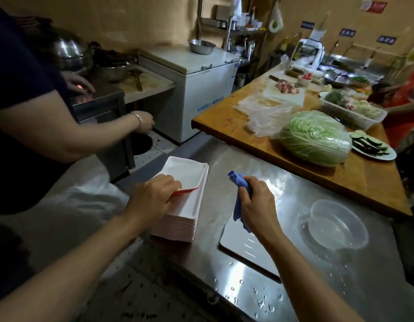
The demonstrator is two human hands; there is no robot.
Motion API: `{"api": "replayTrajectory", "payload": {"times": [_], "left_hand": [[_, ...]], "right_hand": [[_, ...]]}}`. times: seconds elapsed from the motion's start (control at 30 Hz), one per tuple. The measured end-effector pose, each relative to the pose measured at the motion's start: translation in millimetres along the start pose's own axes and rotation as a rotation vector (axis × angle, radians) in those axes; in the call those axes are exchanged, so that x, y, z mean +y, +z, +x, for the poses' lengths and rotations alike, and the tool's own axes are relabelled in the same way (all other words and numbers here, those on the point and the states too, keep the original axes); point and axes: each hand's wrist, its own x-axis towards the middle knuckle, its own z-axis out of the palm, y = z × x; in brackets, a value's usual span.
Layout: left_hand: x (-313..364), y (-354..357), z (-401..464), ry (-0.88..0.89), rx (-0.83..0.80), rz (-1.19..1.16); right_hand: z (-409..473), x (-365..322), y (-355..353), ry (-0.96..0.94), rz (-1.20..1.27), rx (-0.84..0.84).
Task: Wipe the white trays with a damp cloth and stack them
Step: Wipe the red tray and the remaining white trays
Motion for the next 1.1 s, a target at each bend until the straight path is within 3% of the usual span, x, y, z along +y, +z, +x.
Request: {"api": "replayTrajectory", "payload": {"times": [0.23, 0.37, 0.57, 0.87, 0.97, 1.1], "left_hand": [[4, 17, -12, 0.191, -0.037, 0.161], [2, 24, -20, 0.185, -0.077, 0.189], [-2, 35, -25, 0.119, -0.266, 0.191], [-15, 48, -16, 0.082, -0.340, 0.191], [-3, 55, -8, 0.025, -0.261, 0.178], [39, 78, 7, 0.130, -0.113, 0.050]], "right_hand": [[-5, 0, 13, 0.015, -0.003, -0.012], [-7, 9, 13, 0.035, -0.019, -0.001], [-10, 18, 16, 0.071, 0.018, -0.011], [-6, 39, 12, 0.123, 0.017, 0.021], [-7, 53, 6, 0.146, -0.012, 0.045], [-9, 75, -7, 0.187, -0.045, 0.063]]}}
